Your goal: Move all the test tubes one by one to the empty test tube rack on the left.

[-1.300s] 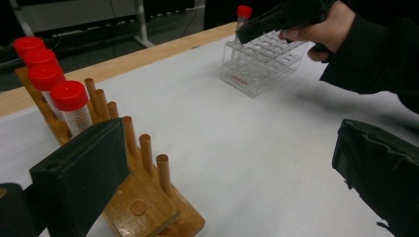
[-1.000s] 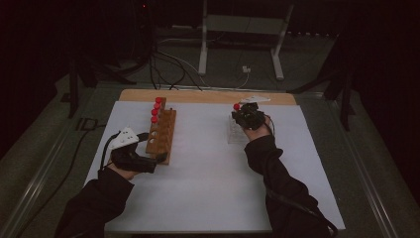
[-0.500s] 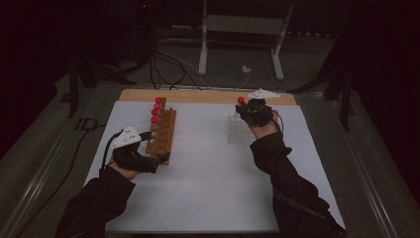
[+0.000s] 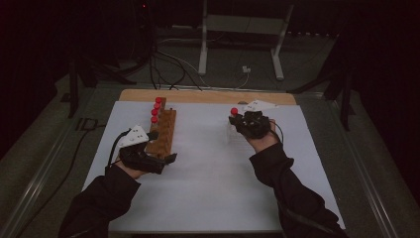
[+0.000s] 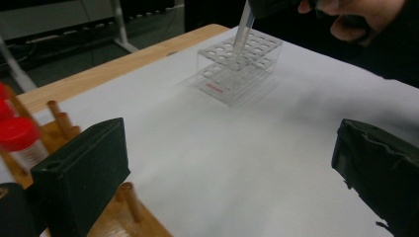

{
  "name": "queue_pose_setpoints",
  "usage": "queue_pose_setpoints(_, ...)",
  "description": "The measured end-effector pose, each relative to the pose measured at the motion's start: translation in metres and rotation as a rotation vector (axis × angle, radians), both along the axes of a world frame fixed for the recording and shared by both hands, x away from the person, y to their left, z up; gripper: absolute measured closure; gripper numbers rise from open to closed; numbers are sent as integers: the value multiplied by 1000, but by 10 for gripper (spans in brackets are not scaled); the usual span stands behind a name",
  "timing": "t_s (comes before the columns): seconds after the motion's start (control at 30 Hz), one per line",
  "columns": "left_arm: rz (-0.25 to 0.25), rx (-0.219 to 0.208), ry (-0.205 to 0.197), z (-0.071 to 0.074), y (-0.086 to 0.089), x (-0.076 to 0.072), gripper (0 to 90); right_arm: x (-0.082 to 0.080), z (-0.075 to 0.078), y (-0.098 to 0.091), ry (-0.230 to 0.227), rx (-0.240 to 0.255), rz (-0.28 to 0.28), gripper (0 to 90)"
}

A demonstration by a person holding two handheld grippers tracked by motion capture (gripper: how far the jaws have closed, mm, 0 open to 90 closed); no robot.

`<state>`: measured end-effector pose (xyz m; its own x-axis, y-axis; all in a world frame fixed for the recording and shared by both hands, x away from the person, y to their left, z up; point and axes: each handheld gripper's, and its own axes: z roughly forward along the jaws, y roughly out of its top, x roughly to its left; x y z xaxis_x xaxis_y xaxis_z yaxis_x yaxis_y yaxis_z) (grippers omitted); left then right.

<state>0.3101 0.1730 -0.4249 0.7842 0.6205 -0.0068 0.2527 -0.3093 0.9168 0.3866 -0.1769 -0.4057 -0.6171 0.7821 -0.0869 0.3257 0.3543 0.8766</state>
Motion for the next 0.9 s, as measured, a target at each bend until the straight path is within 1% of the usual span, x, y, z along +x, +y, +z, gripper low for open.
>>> queue_pose_setpoints(0.17, -23, 7, -5, 2, -8, 0, 17, -16, -5, 7, 6, -8, 50, 748)
queue_pose_setpoints(0.27, -40, 4, -4, 4, -13, 0, 17, -26, -8, 12, 7, -16, 82, 748)
queue_pose_setpoints(0.33, -51, 11, -8, 5, -17, 0, 17, -32, -10, 15, 8, -17, 102, 748)
queue_pose_setpoints(0.43, -70, 9, -8, 7, -24, 0, 18, -41, -13, 19, 14, -16, 129, 748)
queue_pose_setpoints(0.53, -88, 16, -9, 10, -31, 0, 26, -50, -18, 24, 19, -29, 159, 748)
queue_pose_setpoints(0.57, -93, 13, -9, 11, -33, 0, 26, -53, -19, 26, 20, -34, 171, 748)
queue_pose_setpoints(0.6, -95, 13, -10, 12, -35, 0, 26, -55, -20, 28, 23, -36, 177, 748)
queue_pose_setpoints(0.63, -106, 5, -7, 13, -38, 1, 31, -58, -21, 29, 23, -38, 186, 748)
queue_pose_setpoints(0.73, -130, 0, -9, 16, -45, 1, 50, -64, -22, 32, 26, -31, 205, 748)
queue_pose_setpoints(0.77, -131, 5, -11, 17, -47, 1, 50, -65, -23, 33, 28, -30, 213, 748)
queue_pose_setpoints(0.83, -156, 12, -8, 18, -53, 2, 51, -69, -23, 36, 29, -32, 226, 748)
queue_pose_setpoints(0.87, -157, 13, -10, 18, -56, 1, 57, -71, -24, 37, 32, -32, 236, 748)
queue_pose_setpoints(0.9, -169, 13, -14, 19, -58, 1, 68, -73, -24, 39, 33, -35, 242, 748)
